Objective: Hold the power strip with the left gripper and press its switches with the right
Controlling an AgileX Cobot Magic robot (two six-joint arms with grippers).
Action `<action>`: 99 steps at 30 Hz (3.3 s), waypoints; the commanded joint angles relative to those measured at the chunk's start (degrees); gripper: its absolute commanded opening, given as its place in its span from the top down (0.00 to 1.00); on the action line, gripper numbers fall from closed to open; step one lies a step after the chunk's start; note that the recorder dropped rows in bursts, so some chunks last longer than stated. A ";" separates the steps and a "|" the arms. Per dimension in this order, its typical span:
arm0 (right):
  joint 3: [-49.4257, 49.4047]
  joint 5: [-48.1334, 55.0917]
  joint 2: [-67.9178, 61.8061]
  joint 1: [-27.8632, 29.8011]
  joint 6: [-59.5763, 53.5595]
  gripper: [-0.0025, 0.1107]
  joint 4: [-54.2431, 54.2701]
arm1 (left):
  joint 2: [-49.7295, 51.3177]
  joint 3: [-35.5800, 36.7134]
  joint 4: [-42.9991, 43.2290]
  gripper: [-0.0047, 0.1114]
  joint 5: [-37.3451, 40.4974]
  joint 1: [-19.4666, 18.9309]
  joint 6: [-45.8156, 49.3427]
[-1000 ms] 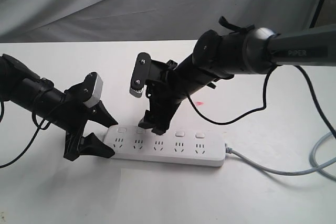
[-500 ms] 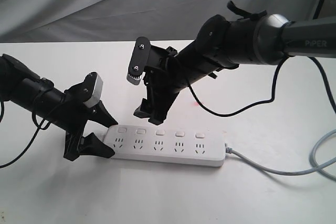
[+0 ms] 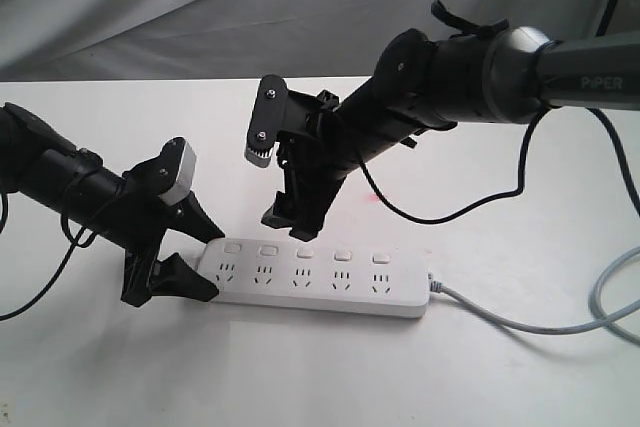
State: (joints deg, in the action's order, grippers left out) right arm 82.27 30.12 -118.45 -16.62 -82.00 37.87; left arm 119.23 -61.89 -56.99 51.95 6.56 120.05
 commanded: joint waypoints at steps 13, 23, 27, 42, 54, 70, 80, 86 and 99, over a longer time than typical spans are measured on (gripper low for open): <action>-0.17 3.22 0.84 0.14 6.82 0.28 -9.34 | 1.51 0.28 1.75 0.48 -3.10 0.40 -0.14; -0.17 3.44 0.84 0.37 7.59 0.28 -10.23 | 1.51 0.28 1.75 0.48 -3.10 0.40 -0.14; -0.17 3.60 0.84 1.45 7.59 0.28 -9.47 | 1.51 0.28 1.75 0.48 -3.10 0.40 -0.14; -4.33 -0.43 0.84 2.02 1.35 0.28 -3.21 | 1.51 0.28 1.75 0.48 -3.10 0.40 -0.14; -4.42 -1.24 0.50 2.02 1.08 0.28 -2.60 | 1.51 0.28 1.75 0.48 -3.10 0.40 -0.14; -4.42 -1.21 -5.15 1.81 0.16 0.28 -5.83 | 1.51 0.28 1.75 0.48 -3.10 0.40 -0.14; -4.42 1.98 -5.88 1.81 1.56 0.28 -12.13 | 1.51 0.28 1.75 0.48 -3.10 0.40 -0.14; -4.42 2.61 -5.88 1.81 3.58 0.28 -14.58 | 1.51 0.28 1.75 0.48 -3.10 0.40 -0.14; -4.16 2.95 -3.35 1.81 0.11 0.28 -6.80 | 1.51 0.28 1.75 0.48 -3.10 0.40 -0.14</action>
State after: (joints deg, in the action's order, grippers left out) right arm 79.19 29.58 -121.47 -15.05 -78.35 32.48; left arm 119.23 -61.89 -57.13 51.95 6.56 120.05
